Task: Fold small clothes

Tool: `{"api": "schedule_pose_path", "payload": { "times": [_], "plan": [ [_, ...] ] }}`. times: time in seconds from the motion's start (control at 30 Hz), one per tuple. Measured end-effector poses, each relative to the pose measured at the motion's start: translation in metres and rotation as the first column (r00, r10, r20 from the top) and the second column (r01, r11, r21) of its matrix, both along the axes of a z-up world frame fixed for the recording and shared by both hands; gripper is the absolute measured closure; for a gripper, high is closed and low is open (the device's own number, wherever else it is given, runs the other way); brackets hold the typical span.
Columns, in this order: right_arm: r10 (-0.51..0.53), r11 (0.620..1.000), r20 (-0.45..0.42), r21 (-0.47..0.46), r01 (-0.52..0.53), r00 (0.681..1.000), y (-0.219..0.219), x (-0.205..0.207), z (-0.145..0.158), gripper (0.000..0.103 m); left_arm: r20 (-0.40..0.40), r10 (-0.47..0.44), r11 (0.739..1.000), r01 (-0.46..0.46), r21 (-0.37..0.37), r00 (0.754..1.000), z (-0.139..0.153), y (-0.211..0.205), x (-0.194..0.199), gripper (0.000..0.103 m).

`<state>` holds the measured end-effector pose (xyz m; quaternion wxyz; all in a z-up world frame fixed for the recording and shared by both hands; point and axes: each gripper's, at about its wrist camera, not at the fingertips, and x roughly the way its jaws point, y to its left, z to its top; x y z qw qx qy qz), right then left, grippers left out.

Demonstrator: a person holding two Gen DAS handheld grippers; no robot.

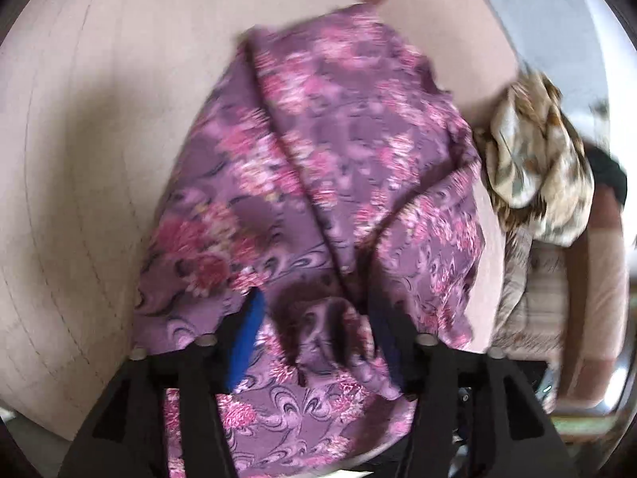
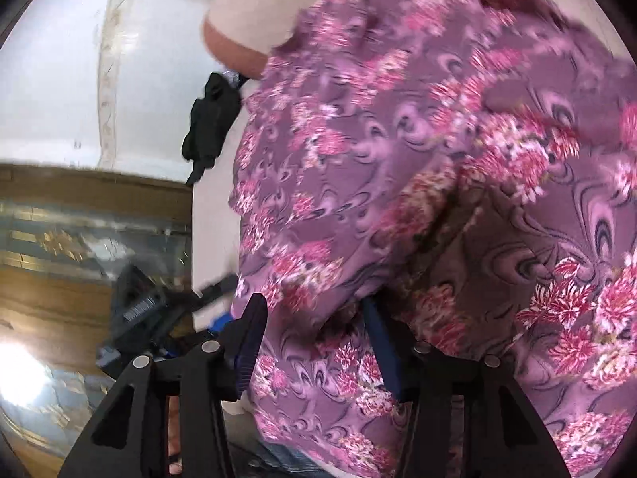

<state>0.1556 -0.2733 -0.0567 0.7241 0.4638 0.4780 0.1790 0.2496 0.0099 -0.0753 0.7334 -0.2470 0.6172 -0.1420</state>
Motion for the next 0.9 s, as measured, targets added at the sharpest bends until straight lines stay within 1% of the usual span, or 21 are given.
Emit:
{"api": "schedule_pose_path", "payload": {
  "times": [0.03,0.1,0.13,0.2,0.23,0.3,0.33,0.37,0.4,0.43,0.47,0.5,0.53,0.57,0.63,0.7,0.77,0.8,0.83,0.87,0.9],
  "plan": [
    [0.012,1.0,0.008,-0.023,-0.012,1.0,0.003,0.001,0.002,0.047,0.015,-0.038,0.999,0.038,0.025,0.999,0.001,-0.007,-0.001,0.038],
    [0.003,0.999,0.021,-0.039,-0.002,1.0,0.005,0.007,0.004,0.047,0.02,-0.118,0.989,0.116,0.087,0.993,-0.003,-0.028,-0.004,0.038],
    [-0.017,1.0,0.028,-0.02,0.018,0.999,0.001,0.01,0.004,0.047,0.016,-0.122,0.988,0.12,0.102,0.992,-0.008,-0.03,-0.004,0.038],
    [-0.049,0.999,0.037,0.008,0.049,0.998,-0.009,0.011,-0.002,0.047,0.001,-0.095,0.986,0.094,0.135,0.995,-0.021,-0.029,-0.005,0.038],
    [-0.066,0.998,0.027,-0.001,0.066,0.997,-0.013,0.015,-0.004,0.047,-0.004,-0.09,0.987,0.09,0.136,0.996,-0.026,-0.028,-0.005,0.038],
    [-0.092,0.995,-0.005,-0.039,0.092,0.996,-0.019,0.024,-0.007,0.047,0.006,-0.069,0.993,0.068,0.094,0.998,-0.026,-0.018,-0.006,0.038],
    [-0.113,0.993,-0.011,-0.048,0.112,0.994,-0.023,0.022,-0.007,0.047,0.017,-0.041,0.997,0.039,0.064,0.999,-0.023,-0.011,-0.008,0.038],
    [-0.135,0.99,0.021,-0.034,0.136,0.991,-0.025,0.014,0.0,0.047,0.033,-0.01,0.999,0.009,0.045,0.999,-0.019,-0.004,-0.01,0.038],
    [-0.13,0.991,0.051,-0.027,0.132,0.99,-0.027,0.005,0.006,0.047,0.056,0.023,0.999,-0.024,0.025,0.998,-0.014,0.004,-0.013,0.037],
    [-0.111,0.992,0.098,-0.04,0.116,0.989,-0.023,-0.007,0.016,0.044,0.063,0.035,0.999,-0.036,0.014,0.997,-0.012,0.006,-0.013,0.037],
    [-0.086,0.993,0.135,-0.072,0.096,0.987,-0.014,-0.022,0.025,0.043,0.064,0.037,0.999,-0.038,0.004,0.997,-0.011,0.006,-0.013,0.037],
    [-0.06,0.993,0.151,-0.093,0.075,0.987,-0.007,-0.03,0.029,0.042,0.065,0.034,0.999,-0.033,-0.008,0.997,-0.011,0.006,-0.012,0.037],
    [0.005,0.991,0.165,-0.13,0.017,0.986,0.008,-0.04,0.032,0.042,0.063,0.031,0.999,-0.03,-0.013,0.998,-0.012,0.006,-0.012,0.037],
    [0.072,0.985,0.165,-0.168,-0.044,0.984,0.025,-0.047,0.033,0.042,0.061,0.034,0.999,-0.033,-0.012,0.998,-0.016,0.006,-0.012,0.037],
    [0.136,0.971,0.152,-0.215,-0.102,0.979,0.052,-0.051,0.028,0.043,0.052,0.044,0.999,-0.044,-0.001,0.998,-0.023,0.002,-0.009,0.037],
    [0.157,0.959,0.104,-0.254,-0.126,0.982,0.073,-0.041,0.015,0.044,0.052,0.046,0.999,-0.046,-0.01,0.998,-0.029,0.001,-0.008,0.037],
    [0.144,0.967,0.099,-0.226,-0.119,0.985,0.081,-0.028,0.004,0.046,0.056,0.046,0.998,-0.044,-0.033,0.997,-0.028,0.005,-0.009,0.038],
    [0.136,0.967,0.087,-0.23,-0.113,0.987,0.086,-0.017,-0.004,0.046,0.048,0.044,0.997,-0.041,-0.063,0.998,-0.028,0.006,-0.009,0.039],
    [0.125,0.966,0.085,-0.236,-0.102,0.989,0.086,-0.012,-0.005,0.047,0.028,0.037,0.994,-0.034,-0.1,0.999,-0.031,0.008,-0.007,0.047],
    [0.112,0.968,0.102,-0.234,-0.085,0.988,0.086,-0.005,-0.005,0.047,0.006,0.036,0.991,-0.035,-0.126,0.999,-0.034,0.009,-0.007,0.055],
    [0.114,0.967,0.11,-0.24,-0.085,0.987,0.088,-0.001,-0.005,0.051,-0.026,0.037,0.986,-0.041,-0.16,0.999,-0.039,0.012,-0.005,0.057]
  ]
}}
